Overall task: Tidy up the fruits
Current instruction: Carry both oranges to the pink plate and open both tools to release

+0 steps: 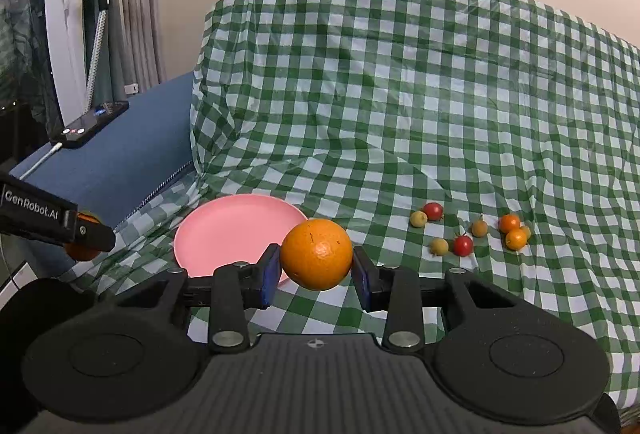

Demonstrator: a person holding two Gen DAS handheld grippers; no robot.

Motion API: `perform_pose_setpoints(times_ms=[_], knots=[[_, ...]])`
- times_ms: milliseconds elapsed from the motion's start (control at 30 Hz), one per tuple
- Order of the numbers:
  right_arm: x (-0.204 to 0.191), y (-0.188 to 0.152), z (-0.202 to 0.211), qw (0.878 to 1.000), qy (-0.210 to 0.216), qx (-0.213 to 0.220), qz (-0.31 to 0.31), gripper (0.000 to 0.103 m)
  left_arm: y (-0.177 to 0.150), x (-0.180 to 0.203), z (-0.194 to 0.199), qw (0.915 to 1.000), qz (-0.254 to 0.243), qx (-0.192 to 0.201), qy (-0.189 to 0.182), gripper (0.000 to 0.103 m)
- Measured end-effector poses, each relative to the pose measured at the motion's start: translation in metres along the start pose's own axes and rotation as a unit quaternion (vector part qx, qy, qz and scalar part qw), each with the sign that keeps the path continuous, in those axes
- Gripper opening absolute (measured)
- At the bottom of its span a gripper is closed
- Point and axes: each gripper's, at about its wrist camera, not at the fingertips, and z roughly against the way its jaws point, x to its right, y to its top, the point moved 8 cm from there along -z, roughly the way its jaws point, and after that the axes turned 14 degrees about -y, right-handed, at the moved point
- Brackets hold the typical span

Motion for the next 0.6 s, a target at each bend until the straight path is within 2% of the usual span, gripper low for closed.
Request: perform_pose_setpoints(times_ms=[267,600], knots=[[-0.017,-0.002,-0.037,1.0,0.002,-0.021,0.015,0.039,0.014,-0.01,-0.04,0.9998,0.007,-0.018,0.005,0.041],[-0.057,-0.01,-0.121,0.997,0.022,-0.064,0.046,0.039,0.034,-0.036,-0.123,0.9967,0.024,-0.071,0.03,0.041]])
